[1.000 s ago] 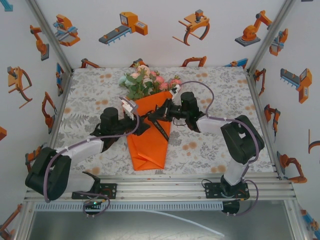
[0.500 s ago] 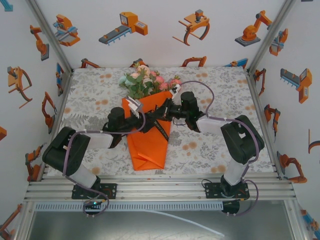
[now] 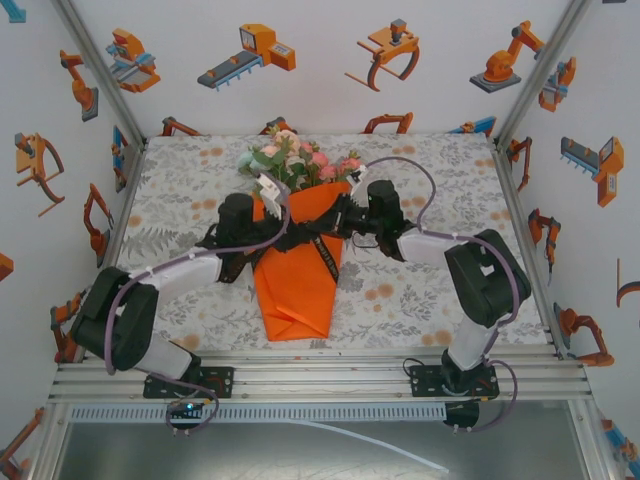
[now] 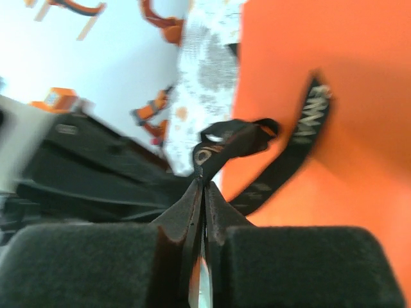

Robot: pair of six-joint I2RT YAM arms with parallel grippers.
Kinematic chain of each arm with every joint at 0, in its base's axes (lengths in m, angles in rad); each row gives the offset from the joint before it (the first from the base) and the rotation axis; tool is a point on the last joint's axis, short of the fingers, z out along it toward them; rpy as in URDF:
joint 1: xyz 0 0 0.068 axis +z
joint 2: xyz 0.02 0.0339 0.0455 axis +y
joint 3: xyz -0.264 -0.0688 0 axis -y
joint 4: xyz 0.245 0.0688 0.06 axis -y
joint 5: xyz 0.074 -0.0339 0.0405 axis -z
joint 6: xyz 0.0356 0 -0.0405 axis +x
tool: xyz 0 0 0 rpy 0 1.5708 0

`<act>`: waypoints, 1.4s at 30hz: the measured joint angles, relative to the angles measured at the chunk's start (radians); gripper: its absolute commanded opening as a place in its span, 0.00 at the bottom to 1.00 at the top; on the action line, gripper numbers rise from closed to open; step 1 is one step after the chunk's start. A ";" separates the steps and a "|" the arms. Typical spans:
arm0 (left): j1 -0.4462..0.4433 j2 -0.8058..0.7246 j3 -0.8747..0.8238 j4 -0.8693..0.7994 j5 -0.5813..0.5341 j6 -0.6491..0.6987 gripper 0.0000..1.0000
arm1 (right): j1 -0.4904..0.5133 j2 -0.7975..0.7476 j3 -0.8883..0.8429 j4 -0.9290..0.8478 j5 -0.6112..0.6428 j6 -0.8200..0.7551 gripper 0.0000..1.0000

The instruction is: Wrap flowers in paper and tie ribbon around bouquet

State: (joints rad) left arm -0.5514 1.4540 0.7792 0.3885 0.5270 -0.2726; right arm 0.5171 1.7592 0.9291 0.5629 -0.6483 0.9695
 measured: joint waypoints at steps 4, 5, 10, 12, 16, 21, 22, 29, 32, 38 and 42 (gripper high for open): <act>0.000 -0.053 0.114 -0.243 -0.016 -0.122 0.00 | 0.000 -0.005 0.012 -0.148 0.075 -0.188 0.36; 0.000 -0.056 0.128 -0.292 -0.020 -0.164 0.00 | 0.000 -0.014 0.006 -0.175 0.094 -0.226 0.40; 0.000 -0.014 0.146 -0.430 -0.020 -0.369 0.00 | 0.002 -0.204 -0.095 -0.260 0.161 -0.371 0.44; 0.000 0.010 0.151 -0.446 -0.019 -0.458 0.00 | 0.014 -0.318 -0.145 -0.263 0.179 -0.431 0.44; 0.000 0.029 0.183 -0.483 -0.040 -0.609 0.00 | 0.096 -0.459 -0.227 -0.226 0.197 -0.539 0.48; 0.000 0.027 0.208 -0.488 -0.084 -0.738 0.00 | 0.186 -0.389 -0.266 -0.091 0.191 -0.595 0.55; 0.000 0.027 0.208 -0.492 -0.091 -0.757 0.00 | 0.187 -0.362 -0.266 -0.066 0.190 -0.596 0.56; 0.000 0.027 0.208 -0.517 -0.129 -0.876 0.00 | 0.196 -0.196 -0.206 0.044 0.202 -0.597 0.57; 0.003 0.027 0.205 -0.517 -0.136 -0.910 0.00 | 0.196 -0.169 -0.170 0.078 0.209 -0.598 0.45; 0.036 0.011 0.194 -0.510 -0.152 -0.913 0.29 | 0.190 -0.159 -0.146 0.089 0.220 -0.587 0.00; 0.043 -0.023 0.206 -0.562 -0.239 -0.773 0.46 | 0.186 -0.274 -0.193 0.034 0.215 -0.587 0.00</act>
State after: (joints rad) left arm -0.5079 1.4315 0.9848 -0.1730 0.2878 -1.0458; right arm 0.7029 1.4853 0.7357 0.5964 -0.4335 0.3824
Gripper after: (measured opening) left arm 0.412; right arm 0.005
